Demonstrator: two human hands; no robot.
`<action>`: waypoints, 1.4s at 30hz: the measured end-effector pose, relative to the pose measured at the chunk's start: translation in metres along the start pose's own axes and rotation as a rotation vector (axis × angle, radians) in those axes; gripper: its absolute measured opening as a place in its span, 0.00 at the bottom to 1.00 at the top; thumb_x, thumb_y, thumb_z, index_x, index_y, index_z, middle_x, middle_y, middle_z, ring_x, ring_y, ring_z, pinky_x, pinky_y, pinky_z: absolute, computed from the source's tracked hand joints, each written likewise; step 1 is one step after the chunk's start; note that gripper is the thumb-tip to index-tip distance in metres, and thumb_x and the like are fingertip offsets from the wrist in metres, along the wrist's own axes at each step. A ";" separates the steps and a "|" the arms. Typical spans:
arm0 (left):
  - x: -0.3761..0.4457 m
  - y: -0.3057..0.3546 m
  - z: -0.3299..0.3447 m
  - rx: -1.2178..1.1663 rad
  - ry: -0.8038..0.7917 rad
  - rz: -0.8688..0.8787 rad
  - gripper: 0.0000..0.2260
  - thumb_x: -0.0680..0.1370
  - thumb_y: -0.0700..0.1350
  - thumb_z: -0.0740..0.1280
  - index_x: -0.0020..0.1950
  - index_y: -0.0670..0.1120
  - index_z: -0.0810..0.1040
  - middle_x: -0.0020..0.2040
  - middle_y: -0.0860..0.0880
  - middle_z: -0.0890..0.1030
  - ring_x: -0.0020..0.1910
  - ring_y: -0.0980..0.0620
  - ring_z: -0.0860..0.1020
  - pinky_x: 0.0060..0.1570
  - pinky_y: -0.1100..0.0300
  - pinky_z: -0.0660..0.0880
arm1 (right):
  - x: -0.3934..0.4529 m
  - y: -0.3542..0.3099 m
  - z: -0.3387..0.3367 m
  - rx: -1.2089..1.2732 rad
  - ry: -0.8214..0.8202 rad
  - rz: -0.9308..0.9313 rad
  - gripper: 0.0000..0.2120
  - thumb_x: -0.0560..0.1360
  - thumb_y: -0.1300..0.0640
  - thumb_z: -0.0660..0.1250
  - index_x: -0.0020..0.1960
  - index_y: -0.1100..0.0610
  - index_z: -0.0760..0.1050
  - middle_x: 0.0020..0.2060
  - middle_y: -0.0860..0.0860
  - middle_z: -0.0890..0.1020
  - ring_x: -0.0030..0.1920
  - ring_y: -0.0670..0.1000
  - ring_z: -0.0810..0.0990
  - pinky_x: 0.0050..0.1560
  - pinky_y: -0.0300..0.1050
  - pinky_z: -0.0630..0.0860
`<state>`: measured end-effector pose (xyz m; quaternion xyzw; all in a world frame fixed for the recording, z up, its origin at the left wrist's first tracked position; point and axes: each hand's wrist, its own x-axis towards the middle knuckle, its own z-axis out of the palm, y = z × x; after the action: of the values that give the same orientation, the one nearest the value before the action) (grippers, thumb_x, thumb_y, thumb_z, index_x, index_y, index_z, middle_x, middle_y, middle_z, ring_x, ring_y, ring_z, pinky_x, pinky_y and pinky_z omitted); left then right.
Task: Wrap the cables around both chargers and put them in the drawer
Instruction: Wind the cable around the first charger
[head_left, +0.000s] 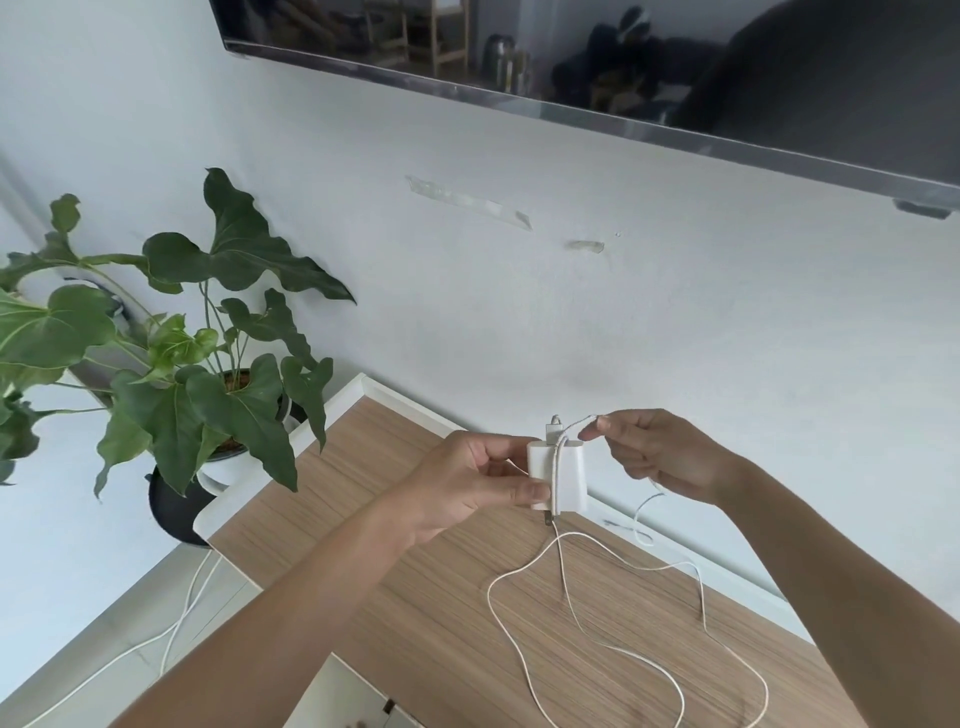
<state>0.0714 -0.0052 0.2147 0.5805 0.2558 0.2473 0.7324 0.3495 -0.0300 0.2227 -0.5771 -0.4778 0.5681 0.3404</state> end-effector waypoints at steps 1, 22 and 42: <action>0.001 0.001 0.000 -0.017 -0.001 0.014 0.15 0.74 0.31 0.74 0.59 0.41 0.84 0.47 0.47 0.86 0.44 0.54 0.83 0.50 0.62 0.79 | 0.000 0.006 0.000 0.040 -0.005 0.009 0.17 0.77 0.47 0.68 0.55 0.60 0.85 0.31 0.50 0.56 0.31 0.49 0.54 0.34 0.46 0.50; 0.021 -0.013 -0.028 -0.093 0.263 -0.028 0.16 0.69 0.43 0.79 0.57 0.46 0.87 0.51 0.42 0.84 0.51 0.47 0.84 0.57 0.54 0.81 | -0.043 -0.024 0.087 -1.055 -0.039 -0.144 0.19 0.83 0.42 0.58 0.43 0.52 0.78 0.30 0.51 0.77 0.30 0.48 0.72 0.39 0.48 0.73; 0.010 -0.002 -0.022 0.403 0.049 -0.105 0.13 0.75 0.48 0.78 0.59 0.53 0.86 0.45 0.56 0.86 0.42 0.57 0.79 0.51 0.62 0.72 | -0.028 -0.091 0.049 -0.891 -0.022 -0.227 0.10 0.82 0.49 0.65 0.48 0.46 0.84 0.37 0.52 0.83 0.32 0.46 0.71 0.36 0.38 0.69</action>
<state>0.0647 0.0171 0.2073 0.6949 0.3477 0.1667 0.6070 0.2896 -0.0355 0.3108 -0.6051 -0.7393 0.2724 0.1142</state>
